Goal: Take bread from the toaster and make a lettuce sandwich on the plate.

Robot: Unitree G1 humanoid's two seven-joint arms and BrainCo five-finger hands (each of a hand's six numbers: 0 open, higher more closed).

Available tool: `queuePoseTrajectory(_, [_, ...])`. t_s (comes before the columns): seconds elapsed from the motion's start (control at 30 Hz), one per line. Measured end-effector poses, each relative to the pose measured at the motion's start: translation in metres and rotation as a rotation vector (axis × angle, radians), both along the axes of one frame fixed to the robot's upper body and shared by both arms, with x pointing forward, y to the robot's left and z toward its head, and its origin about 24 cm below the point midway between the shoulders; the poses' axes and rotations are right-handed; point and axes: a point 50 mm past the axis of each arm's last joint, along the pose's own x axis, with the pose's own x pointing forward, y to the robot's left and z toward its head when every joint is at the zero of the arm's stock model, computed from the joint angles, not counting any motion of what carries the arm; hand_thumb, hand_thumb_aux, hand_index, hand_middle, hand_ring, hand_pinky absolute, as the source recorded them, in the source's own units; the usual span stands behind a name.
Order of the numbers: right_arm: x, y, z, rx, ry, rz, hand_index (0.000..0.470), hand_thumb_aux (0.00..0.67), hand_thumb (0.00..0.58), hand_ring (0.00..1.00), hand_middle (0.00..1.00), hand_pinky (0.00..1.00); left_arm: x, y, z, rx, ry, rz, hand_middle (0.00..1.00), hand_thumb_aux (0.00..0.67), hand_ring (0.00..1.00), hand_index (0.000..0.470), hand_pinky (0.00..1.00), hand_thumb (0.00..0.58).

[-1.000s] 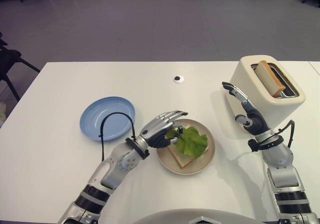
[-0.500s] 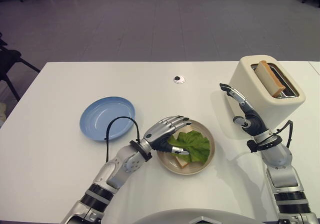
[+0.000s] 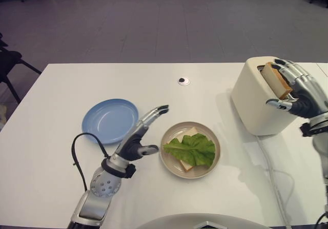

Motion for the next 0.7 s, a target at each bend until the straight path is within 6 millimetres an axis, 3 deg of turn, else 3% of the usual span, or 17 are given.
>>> queuePoseTrajectory(0.07, [0.001,-0.021,-0.007,-0.020,0.037,-0.110,0.000,0.000,0.000,0.00,0.00,0.00,0.004,0.001,-0.006,-0.037,0.026,-0.005,0.00,0.000,0.00,0.000,0.00,0.000])
queuePoseTrajectory(0.23, [0.004,-0.038,-0.027,-0.003,0.112,-0.203,0.004,0.005,0.009,0.00,0.00,0.00,0.008,-0.001,-0.007,-0.067,0.027,-0.030,0.00,0.000,0.00,0.000,0.00,0.000])
queuePoseTrajectory(0.3, [0.004,-0.037,-0.031,0.008,0.128,-0.200,0.164,0.234,0.334,0.00,0.00,0.00,0.008,-0.001,-0.007,-0.068,0.031,-0.035,0.00,0.000,0.00,0.000,0.00,0.000])
queuePoseTrajectory(0.33, [0.005,-0.036,-0.029,0.030,0.117,-0.184,0.241,0.344,0.443,0.00,0.00,0.00,0.008,-0.002,-0.008,-0.067,0.034,-0.038,0.00,0.000,0.00,0.000,0.00,0.000])
queuePoseTrajectory(0.4, [0.007,-0.032,-0.026,0.060,0.105,-0.158,0.241,0.344,0.443,0.00,0.00,0.00,0.008,-0.002,-0.009,-0.065,0.036,-0.041,0.00,0.000,0.00,0.000,0.00,0.000])
queuePoseTrajectory(0.5, [0.010,-0.022,-0.024,0.137,0.103,-0.091,0.171,0.244,0.346,0.00,0.00,0.00,0.008,-0.002,-0.010,-0.052,0.035,-0.041,0.00,0.000,0.00,0.000,0.00,0.000])
queuePoseTrajectory(0.57, [0.011,-0.018,-0.027,0.182,0.118,-0.067,0.212,0.302,0.405,0.00,0.00,0.00,0.008,-0.003,-0.011,-0.044,0.034,-0.044,0.00,0.000,0.00,0.000,0.00,0.000])
queuePoseTrajectory(0.67, [0.011,-0.017,-0.027,0.215,0.121,-0.054,0.199,0.284,0.387,0.00,0.00,0.00,0.008,-0.003,-0.011,-0.045,0.032,-0.044,0.00,0.000,0.00,0.000,0.00,0.000])
queuePoseTrajectory(0.7, [0.011,-0.015,-0.027,0.224,0.126,-0.048,0.160,0.229,0.328,0.00,0.00,0.00,0.008,-0.003,-0.010,-0.044,0.030,-0.046,0.00,0.000,0.00,0.000,0.00,0.000])
